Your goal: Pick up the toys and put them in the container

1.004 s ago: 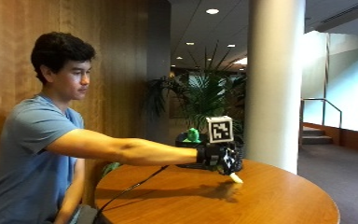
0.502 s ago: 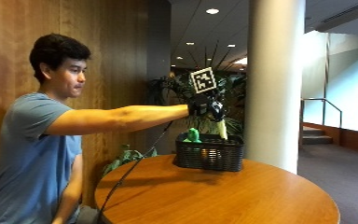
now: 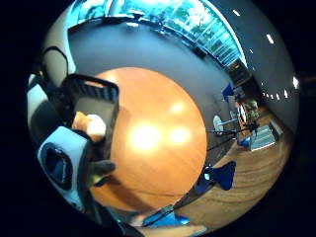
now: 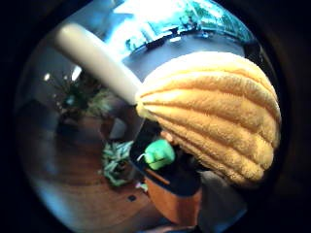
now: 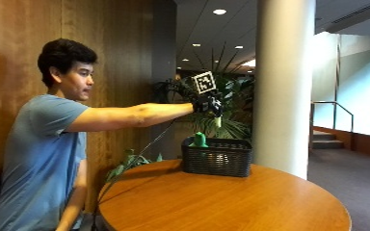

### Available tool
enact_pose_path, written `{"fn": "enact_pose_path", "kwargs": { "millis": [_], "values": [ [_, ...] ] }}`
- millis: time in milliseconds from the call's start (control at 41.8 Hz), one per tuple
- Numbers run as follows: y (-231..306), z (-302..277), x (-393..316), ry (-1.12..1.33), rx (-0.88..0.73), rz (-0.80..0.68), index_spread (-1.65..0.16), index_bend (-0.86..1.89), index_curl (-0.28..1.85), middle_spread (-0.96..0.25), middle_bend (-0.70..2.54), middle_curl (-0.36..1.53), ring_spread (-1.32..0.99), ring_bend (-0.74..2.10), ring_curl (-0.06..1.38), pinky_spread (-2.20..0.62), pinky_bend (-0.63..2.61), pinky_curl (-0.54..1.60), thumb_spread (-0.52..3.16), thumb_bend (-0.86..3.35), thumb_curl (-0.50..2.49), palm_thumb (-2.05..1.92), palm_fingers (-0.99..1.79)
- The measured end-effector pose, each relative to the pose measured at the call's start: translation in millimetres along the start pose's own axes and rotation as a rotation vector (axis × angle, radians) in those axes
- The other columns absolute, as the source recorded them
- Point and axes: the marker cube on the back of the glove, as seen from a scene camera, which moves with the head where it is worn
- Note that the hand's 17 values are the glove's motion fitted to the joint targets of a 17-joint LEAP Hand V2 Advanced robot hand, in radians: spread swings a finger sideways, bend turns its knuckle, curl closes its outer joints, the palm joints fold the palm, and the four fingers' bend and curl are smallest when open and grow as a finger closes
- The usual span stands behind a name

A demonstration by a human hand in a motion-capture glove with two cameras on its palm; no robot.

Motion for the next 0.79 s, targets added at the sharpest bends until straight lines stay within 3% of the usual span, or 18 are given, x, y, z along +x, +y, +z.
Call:
{"fn": "enact_pose_path", "kwargs": {
  "millis": [120,191,287,335,454,478,526,669,789],
  "values": [
    [2,9,-11,-0.17,-0.011,0.054,-0.33,0.15,0.35,-0.41,0.7,0.69,-0.37,1.23,0.53,-0.42,1.09,0.45,0.95,-0.02,0.73,0.6,1.11],
    [3,17,-36,-0.234,-0.032,0.011,-0.33,0.15,0.35,-0.42,0.69,0.7,-0.37,1.23,0.53,-0.42,1.09,0.45,0.96,-0.02,0.73,0.58,1.1],
    [-7,36,-58,-0.204,-0.103,0.159,-0.33,0.13,0.34,-0.41,0.66,0.7,-0.36,1.25,0.52,-0.42,1.08,0.44,1.04,-0.04,0.69,0.49,1.09],
    [-5,40,-54,-0.191,-0.145,0.155,-0.32,0.13,0.33,-0.39,0.63,0.69,-0.34,1.22,0.5,-0.42,1.06,0.43,1.1,-0.07,0.65,0.38,1.04],
    [19,47,-4,-0.071,-0.238,0.012,-0.3,0.1,0.37,-0.2,0.32,0.63,-0.2,0.99,0.49,-0.28,1.24,0.52,1.07,-0.16,0.5,-0.08,0.25],
    [21,47,0,-0.048,-0.242,0.008,-0.3,0.14,0.38,-0.19,0.34,0.63,-0.18,1.02,0.51,-0.27,1.24,0.51,1.07,-0.14,0.48,-0.08,0.31],
    [23,46,5,-0.039,-0.242,0.006,-0.29,0.09,0.34,-0.12,0.28,0.6,-0.14,0.87,0.44,-0.2,1.31,0.5,1.05,-0.14,0.45,-0.14,0.1],
    [17,31,6,-0.072,-0.234,0.106,-0.28,0.15,0.32,-0.02,0.2,0.55,-0.04,0.62,0.32,-0.07,1.41,0.49,1.03,-0.12,0.37,-0.16,-0.12],
    [15,29,-13,0.13,-0.254,0.08,-0.28,0.14,0.31,0.03,0.16,0.51,0.01,0.48,0.26,0.0,1.43,0.46,1.03,-0.11,0.32,-0.15,-0.18]
  ]
}}
